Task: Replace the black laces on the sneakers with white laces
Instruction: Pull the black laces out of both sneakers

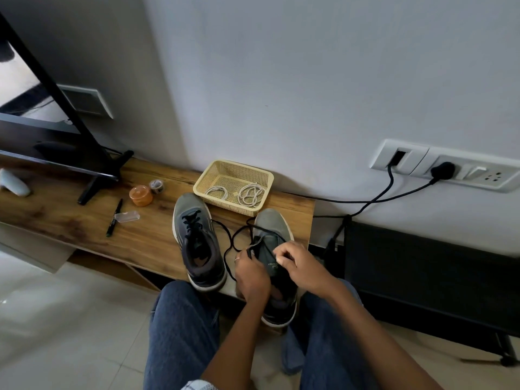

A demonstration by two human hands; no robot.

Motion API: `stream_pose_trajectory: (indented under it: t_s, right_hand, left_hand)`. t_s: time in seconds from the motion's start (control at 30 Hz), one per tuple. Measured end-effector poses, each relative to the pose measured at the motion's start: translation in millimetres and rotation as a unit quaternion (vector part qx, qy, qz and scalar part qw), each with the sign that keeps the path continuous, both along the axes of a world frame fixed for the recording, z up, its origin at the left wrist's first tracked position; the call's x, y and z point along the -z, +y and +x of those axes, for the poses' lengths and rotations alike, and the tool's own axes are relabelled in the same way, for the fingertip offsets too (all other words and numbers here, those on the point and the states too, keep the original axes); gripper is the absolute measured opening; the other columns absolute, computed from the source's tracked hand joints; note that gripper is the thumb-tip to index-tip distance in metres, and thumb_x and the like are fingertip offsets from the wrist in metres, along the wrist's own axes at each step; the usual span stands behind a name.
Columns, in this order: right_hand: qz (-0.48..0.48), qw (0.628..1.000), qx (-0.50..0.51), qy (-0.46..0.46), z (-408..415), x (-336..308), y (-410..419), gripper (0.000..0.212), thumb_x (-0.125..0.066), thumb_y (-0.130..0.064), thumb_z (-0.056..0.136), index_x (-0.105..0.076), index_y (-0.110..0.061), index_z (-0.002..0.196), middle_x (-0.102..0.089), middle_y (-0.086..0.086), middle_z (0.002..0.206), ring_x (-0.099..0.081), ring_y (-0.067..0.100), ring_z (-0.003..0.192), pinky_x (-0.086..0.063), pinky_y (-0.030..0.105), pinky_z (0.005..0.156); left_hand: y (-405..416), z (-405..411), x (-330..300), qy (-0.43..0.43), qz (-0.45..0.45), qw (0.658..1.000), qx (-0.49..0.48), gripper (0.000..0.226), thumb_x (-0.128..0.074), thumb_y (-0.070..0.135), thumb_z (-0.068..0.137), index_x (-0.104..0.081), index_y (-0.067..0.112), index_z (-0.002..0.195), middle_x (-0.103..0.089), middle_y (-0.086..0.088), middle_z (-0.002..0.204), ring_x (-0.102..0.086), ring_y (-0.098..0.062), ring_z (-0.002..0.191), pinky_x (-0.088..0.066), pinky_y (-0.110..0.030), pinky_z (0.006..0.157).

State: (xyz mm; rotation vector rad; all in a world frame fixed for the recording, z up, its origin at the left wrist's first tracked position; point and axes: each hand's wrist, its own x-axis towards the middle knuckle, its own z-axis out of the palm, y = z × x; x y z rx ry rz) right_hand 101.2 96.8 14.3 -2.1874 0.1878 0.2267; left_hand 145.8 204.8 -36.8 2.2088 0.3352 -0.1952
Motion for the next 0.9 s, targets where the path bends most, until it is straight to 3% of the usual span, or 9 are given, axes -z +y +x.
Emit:
stream_pose_trajectory:
  t_s: [0.1, 0.17, 0.23, 0.33, 0.47, 0.57, 0.77, 0.9]
  right_hand:
    - [-0.034, 0.998, -0.032, 0.049, -0.2, -13.9, -8.2, 0.02, -0.052, -0.014, 0.094, -0.052, -0.024, 0.077, -0.052, 0.001, 0.122, -0.041, 0.016, 0.121, -0.028, 0.025, 0.1]
    - [-0.108, 0.994, -0.003, 0.017, 4.5, -17.2, -10.2, 0.014, -0.054, -0.015, 0.093, -0.056, -0.021, 0.08, -0.053, 0.0, 0.116, -0.042, 0.018, 0.118, -0.028, 0.029, 0.1]
    - [-0.166, 0.985, 0.047, -0.021, 12.1, -18.2, -5.6, 0.009, -0.053, -0.021, 0.094, -0.062, -0.021, 0.094, -0.053, -0.002, 0.116, -0.042, 0.018, 0.117, -0.03, 0.037, 0.101]
    - [-0.207, 0.974, 0.089, -0.033, 27.5, -11.4, 8.9, 0.02, -0.054, -0.028, 0.094, -0.063, -0.021, 0.11, -0.058, -0.003, 0.117, -0.044, 0.019, 0.119, -0.031, 0.039, 0.097]
    - [-0.281, 0.955, 0.092, -0.01, 47.6, 2.9, 24.7, 0.021, -0.057, -0.037, 0.091, -0.065, -0.024, 0.106, -0.062, -0.001, 0.108, -0.046, 0.023, 0.115, -0.035, 0.039, 0.087]
    - [-0.345, 0.935, 0.076, 0.017, 55.6, 10.3, 29.3, 0.018, -0.052, -0.029, 0.095, -0.064, -0.02, 0.104, -0.063, 0.001, 0.107, -0.044, 0.023, 0.115, -0.033, 0.039, 0.093]
    - [-0.345, 0.932, 0.098, 0.045, 64.2, 12.9, 29.5, 0.016, -0.049, -0.023, 0.095, -0.065, -0.018, 0.094, -0.064, 0.002, 0.101, -0.045, 0.024, 0.114, -0.033, 0.039, 0.092]
    - [-0.275, 0.953, 0.096, 0.082, 69.6, 10.8, 21.8, 0.023, -0.059, -0.029, 0.087, -0.055, -0.017, 0.068, -0.062, 0.006, 0.088, -0.045, 0.028, 0.11, -0.034, 0.038, 0.088]
  left_hand:
    - [2.7, 1.7, 1.5, -0.012, -0.008, 1.0, 0.019, 0.025, -0.041, 0.015, 0.099, -0.059, 0.007, 0.115, -0.059, -0.016, 0.113, -0.057, -0.034, 0.101, -0.043, -0.037, 0.078]
    - [5.1, 1.7, 4.0, -0.023, -0.014, 0.999, 0.038, 0.024, -0.042, 0.016, 0.099, -0.06, 0.01, 0.114, -0.06, -0.016, 0.111, -0.057, -0.033, 0.1, -0.042, -0.036, 0.077]
    - [7.3, 0.6, 4.9, -0.035, -0.021, 0.998, 0.056, 0.026, -0.043, 0.017, 0.099, -0.061, 0.013, 0.117, -0.06, -0.014, 0.111, -0.057, -0.031, 0.1, -0.042, -0.034, 0.078]
    - [9.3, -2.1, 3.1, -0.062, -0.023, 0.994, 0.084, 0.029, -0.044, 0.019, 0.099, -0.061, 0.017, 0.122, -0.062, -0.008, 0.114, -0.058, -0.027, 0.104, -0.045, -0.034, 0.083]
    - [12.0, -4.4, 2.4, -0.094, -0.021, 0.988, 0.117, 0.031, -0.047, 0.022, 0.098, -0.06, 0.018, 0.126, -0.064, -0.003, 0.118, -0.057, -0.021, 0.109, -0.043, -0.031, 0.087]
    - [15.9, -5.4, 0.7, -0.122, -0.021, 0.983, 0.135, 0.031, -0.049, 0.023, 0.098, -0.06, 0.019, 0.126, -0.066, -0.002, 0.115, -0.06, -0.019, 0.104, -0.044, -0.029, 0.083]
    - [15.6, -5.9, 2.3, -0.116, -0.017, 0.983, 0.143, 0.032, -0.044, 0.025, 0.1, -0.058, 0.026, 0.129, -0.067, -0.002, 0.114, -0.063, -0.018, 0.1, -0.05, -0.033, 0.084]
    - [12.7, -7.9, 1.2, -0.089, -0.026, 0.99, 0.108, 0.033, -0.039, 0.028, 0.102, -0.056, 0.027, 0.131, -0.068, -0.004, 0.106, -0.062, -0.018, 0.094, -0.05, -0.033, 0.078]
